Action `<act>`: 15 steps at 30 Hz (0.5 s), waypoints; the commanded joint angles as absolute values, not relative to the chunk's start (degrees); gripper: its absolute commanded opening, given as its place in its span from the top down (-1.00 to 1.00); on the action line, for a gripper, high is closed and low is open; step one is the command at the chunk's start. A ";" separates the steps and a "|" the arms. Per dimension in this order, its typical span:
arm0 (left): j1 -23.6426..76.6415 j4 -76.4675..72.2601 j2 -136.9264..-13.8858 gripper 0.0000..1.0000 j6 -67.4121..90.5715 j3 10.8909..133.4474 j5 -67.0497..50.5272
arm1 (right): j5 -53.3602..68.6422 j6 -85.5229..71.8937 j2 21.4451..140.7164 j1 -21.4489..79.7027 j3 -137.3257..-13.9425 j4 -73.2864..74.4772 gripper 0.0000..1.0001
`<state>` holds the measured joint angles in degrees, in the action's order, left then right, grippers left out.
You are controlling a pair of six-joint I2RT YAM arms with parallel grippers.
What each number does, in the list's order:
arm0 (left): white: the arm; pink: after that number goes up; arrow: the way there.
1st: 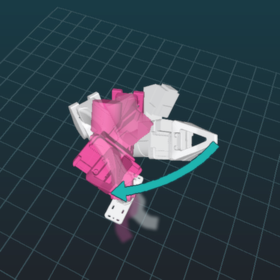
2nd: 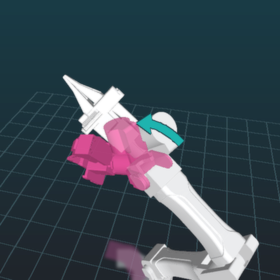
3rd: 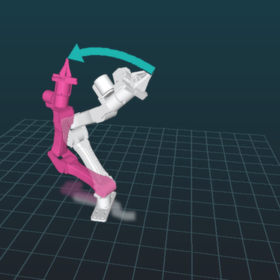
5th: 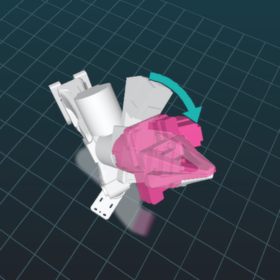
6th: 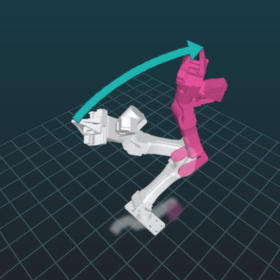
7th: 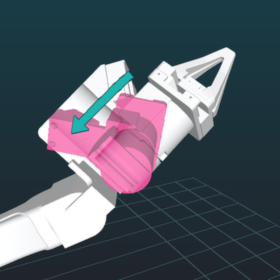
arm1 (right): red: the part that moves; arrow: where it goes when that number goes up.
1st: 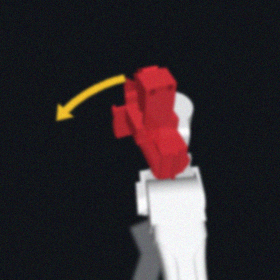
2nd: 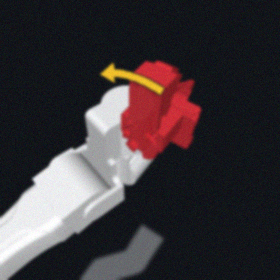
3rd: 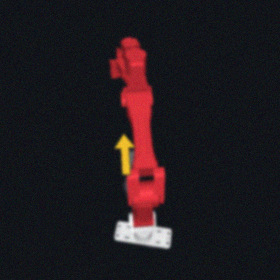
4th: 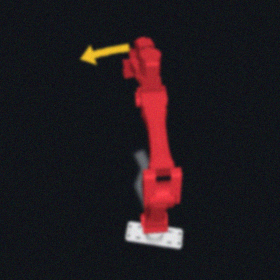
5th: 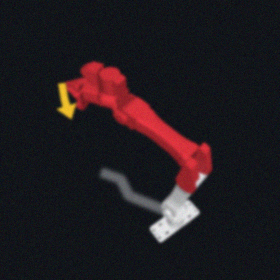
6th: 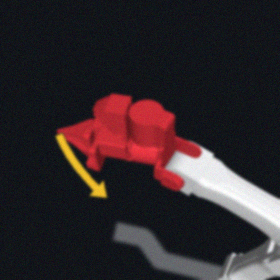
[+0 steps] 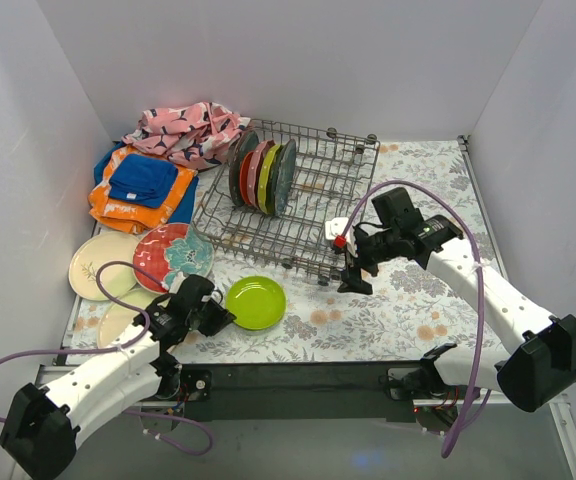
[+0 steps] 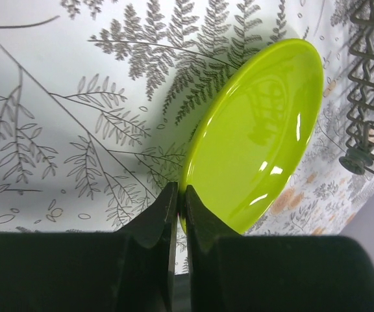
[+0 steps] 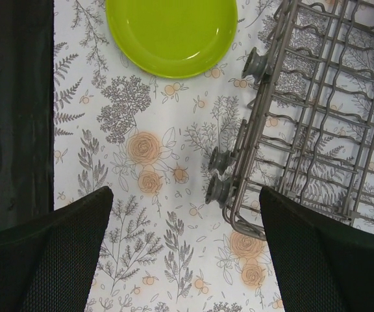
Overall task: Load the plates into the dish rack
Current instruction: Grab a plate with the left arm
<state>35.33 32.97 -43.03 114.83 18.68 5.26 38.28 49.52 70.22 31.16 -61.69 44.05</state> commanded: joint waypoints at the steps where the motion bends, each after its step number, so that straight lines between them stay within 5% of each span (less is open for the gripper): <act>1: 35.07 26.91 -41.05 1.00 111.81 16.44 0.36 | 40.69 49.92 69.26 32.17 -60.65 44.83 -0.97; 15: 35.07 16.18 -40.08 1.00 101.87 14.24 -9.40 | 43.68 46.41 68.99 32.17 -57.13 44.39 -0.97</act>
